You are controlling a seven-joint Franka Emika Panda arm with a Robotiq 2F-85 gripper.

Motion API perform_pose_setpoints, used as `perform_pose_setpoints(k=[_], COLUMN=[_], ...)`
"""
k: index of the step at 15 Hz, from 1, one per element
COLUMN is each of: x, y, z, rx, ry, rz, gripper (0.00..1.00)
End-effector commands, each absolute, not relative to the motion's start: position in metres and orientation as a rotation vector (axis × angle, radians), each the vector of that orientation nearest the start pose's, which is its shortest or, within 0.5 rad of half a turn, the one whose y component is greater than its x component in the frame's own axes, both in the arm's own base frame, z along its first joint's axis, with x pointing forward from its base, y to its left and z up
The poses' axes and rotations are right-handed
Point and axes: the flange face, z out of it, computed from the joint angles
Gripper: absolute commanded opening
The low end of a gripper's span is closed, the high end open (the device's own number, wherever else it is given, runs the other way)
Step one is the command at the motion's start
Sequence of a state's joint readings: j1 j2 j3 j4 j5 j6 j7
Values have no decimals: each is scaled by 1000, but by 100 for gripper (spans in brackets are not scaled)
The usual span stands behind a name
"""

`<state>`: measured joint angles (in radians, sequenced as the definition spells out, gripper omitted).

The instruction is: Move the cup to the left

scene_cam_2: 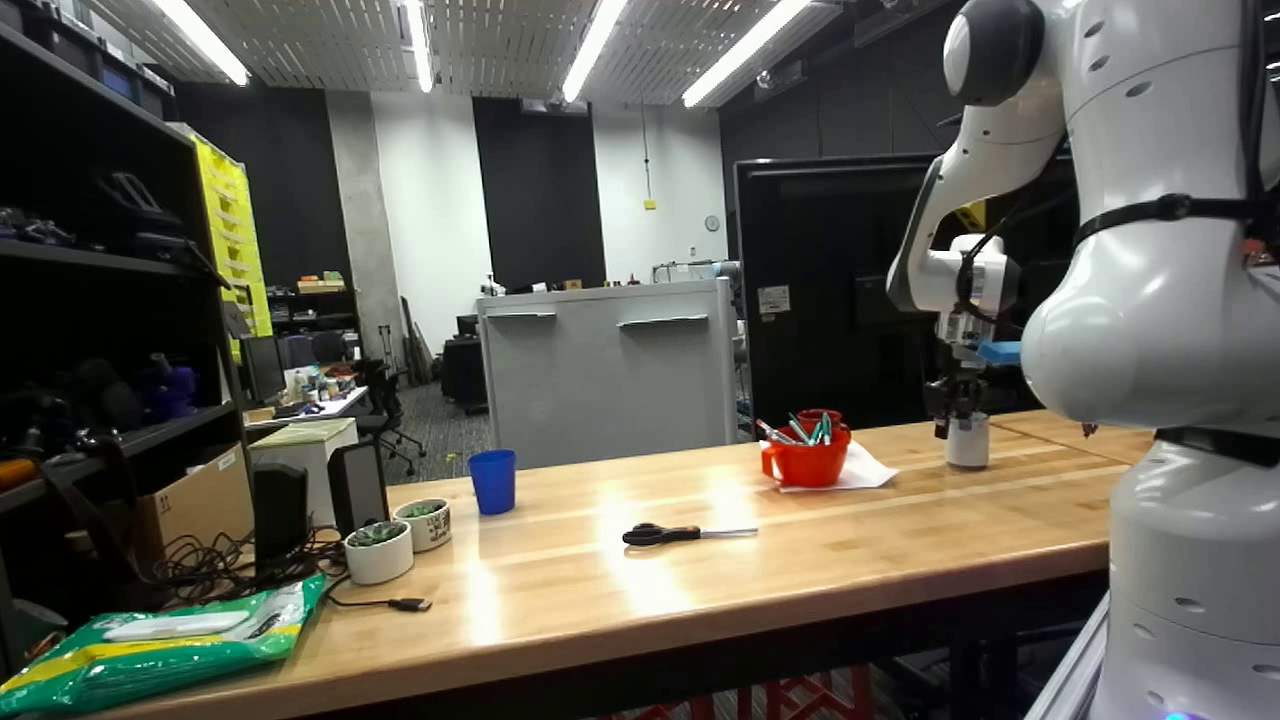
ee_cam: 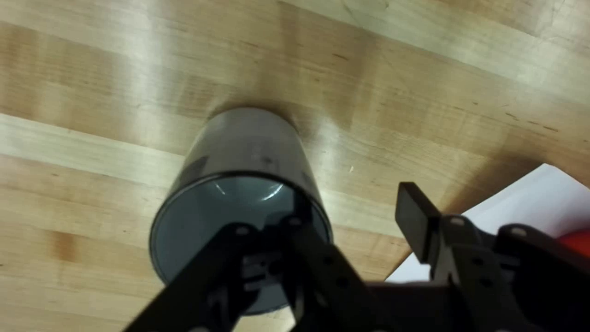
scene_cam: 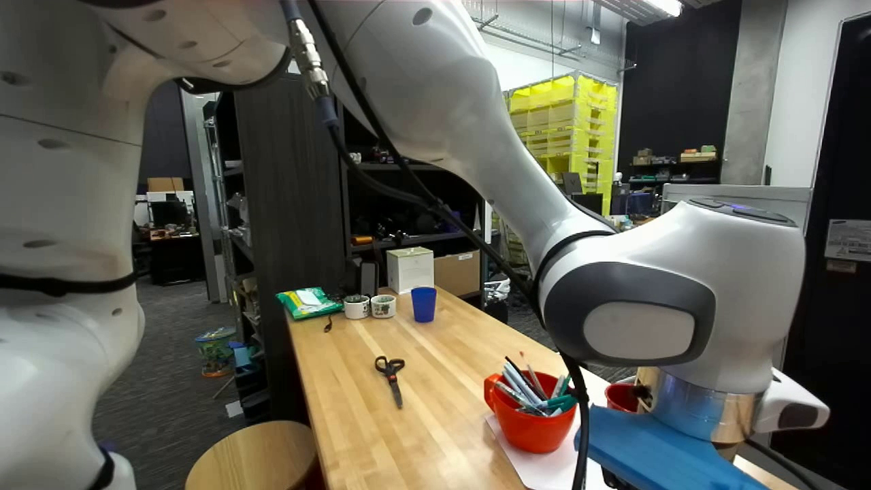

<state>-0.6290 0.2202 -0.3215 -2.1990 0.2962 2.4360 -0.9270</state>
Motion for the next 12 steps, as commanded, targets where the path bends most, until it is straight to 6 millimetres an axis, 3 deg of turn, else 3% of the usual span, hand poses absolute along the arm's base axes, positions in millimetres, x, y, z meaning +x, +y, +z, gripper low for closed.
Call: perform_pose_setpoints(k=[1, 4, 12], x=[321, 321, 322], y=[-443, -442, -424], z=[302, 309, 336], rx=[-3096, -3109, -3159], ry=[312, 286, 149], rz=[-210, -218, -219], gripper=[21, 1, 2])
